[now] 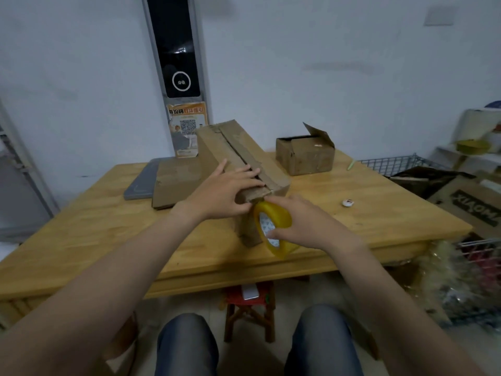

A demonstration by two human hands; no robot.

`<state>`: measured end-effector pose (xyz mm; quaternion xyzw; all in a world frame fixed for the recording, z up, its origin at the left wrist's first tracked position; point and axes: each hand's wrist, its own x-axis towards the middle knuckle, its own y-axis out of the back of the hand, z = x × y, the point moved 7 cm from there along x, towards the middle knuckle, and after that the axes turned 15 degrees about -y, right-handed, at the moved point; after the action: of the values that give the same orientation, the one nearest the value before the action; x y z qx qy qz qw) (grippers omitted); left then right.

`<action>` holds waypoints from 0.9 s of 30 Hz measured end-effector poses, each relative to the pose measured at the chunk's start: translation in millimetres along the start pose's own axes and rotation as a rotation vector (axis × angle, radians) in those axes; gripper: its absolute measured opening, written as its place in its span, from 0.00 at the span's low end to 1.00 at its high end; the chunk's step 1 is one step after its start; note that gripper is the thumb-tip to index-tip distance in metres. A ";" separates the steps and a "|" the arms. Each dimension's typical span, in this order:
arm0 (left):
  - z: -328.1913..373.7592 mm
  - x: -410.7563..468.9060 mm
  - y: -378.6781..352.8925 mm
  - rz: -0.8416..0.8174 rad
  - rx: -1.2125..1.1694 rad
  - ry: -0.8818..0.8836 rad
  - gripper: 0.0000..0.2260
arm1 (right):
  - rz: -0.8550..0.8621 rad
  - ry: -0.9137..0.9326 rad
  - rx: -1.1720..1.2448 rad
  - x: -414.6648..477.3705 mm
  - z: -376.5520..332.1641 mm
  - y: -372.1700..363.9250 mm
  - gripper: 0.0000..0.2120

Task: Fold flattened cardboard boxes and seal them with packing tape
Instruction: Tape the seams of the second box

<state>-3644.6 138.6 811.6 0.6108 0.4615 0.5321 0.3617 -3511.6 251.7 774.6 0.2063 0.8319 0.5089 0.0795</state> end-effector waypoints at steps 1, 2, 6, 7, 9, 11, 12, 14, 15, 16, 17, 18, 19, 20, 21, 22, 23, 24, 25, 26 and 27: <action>-6.6 0.3 1.0 -0.001 -0.037 -0.001 0.26 | 0.003 0.004 0.008 1.7 -4.6 -2.9 0.38; -13.6 -0.2 1.5 -0.002 -0.069 0.003 0.26 | 0.003 0.009 0.011 3.2 -9.7 -5.1 0.38; -44.7 0.4 -0.8 -0.046 -0.252 0.051 0.27 | 0.044 0.016 -0.018 14.1 -27.4 -5.8 0.36; -50.5 1.3 -0.3 -0.044 -0.316 0.061 0.27 | 0.054 0.011 -0.031 18.2 -30.4 -5.2 0.35; -62.1 2.1 2.2 -0.021 -0.399 0.091 0.27 | 0.068 0.014 -0.057 27.6 -35.9 -4.1 0.34; -74.8 2.4 7.0 0.039 -0.425 0.127 0.24 | 0.110 0.028 -0.077 39.4 -39.5 -0.7 0.30; -81.2 2.5 9.5 0.075 -0.427 0.139 0.23 | 0.151 0.024 -0.071 46.0 -39.7 3.3 0.27; -89.5 4.1 12.5 0.112 -0.415 0.149 0.21 | 0.252 -0.025 0.012 62.4 -35.7 14.5 0.19; -93.1 5.1 11.3 0.113 -0.414 0.155 0.21 | 0.314 -0.053 0.067 72.5 -32.0 20.9 0.14; -96.3 5.6 8.9 0.115 -0.421 0.165 0.21 | 0.372 -0.072 0.112 82.5 -28.1 26.7 0.11; -101.0 5.3 6.0 0.124 -0.427 0.184 0.20 | 0.404 -0.077 0.145 92.5 -25.1 30.4 0.09; -106.7 4.5 2.7 0.142 -0.429 0.203 0.20 | 0.401 -0.070 0.168 102.8 -23.1 30.9 0.10; -111.9 3.1 0.6 0.170 -0.426 0.228 0.20 | 0.367 -0.058 0.189 112.5 -22.0 29.0 0.12; -116.9 1.5 -1.4 0.203 -0.425 0.264 0.20 | 0.321 -0.050 0.215 120.7 -21.1 25.7 0.14; -121.4 -0.2 -3.0 0.244 -0.422 0.308 0.21 | 0.285 -0.045 0.253 127.0 -19.9 22.1 0.14; -125.7 -2.5 -4.9 0.286 -0.422 0.362 0.22 | 0.267 -0.043 0.299 131.8 -17.8 18.6 0.14; -128.8 -5.7 -7.5 0.320 -0.434 0.422 0.23 | 0.270 -0.040 0.338 135.3 -15.6 16.3 0.14; -129.9 -8.8 -10.4 0.351 -0.468 0.473 0.23 | 0.287 -0.038 0.364 138.2 -13.4 15.2 0.15; -129.8 -11.0 -14.0 0.378 -0.517 0.503 0.23 | 0.304 -0.036 0.373 140.8 -12.3 15.2 0.15; -129.2 -12.2 -17.3 0.397 -0.549 0.515 0.23 | 0.314 -0.036 0.373 142.9 -11.8 16.0 0.15; -128.3 -12.8 -18.9 0.402 -0.539 0.510 0.22 | 0.314 -0.038 0.366 145.5 -12.0 17.3 0.15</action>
<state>-3774.3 126.0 812.0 0.4207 0.2524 0.8279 0.2717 -3642.4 310.6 806.7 0.3535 0.8664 0.3519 -0.0238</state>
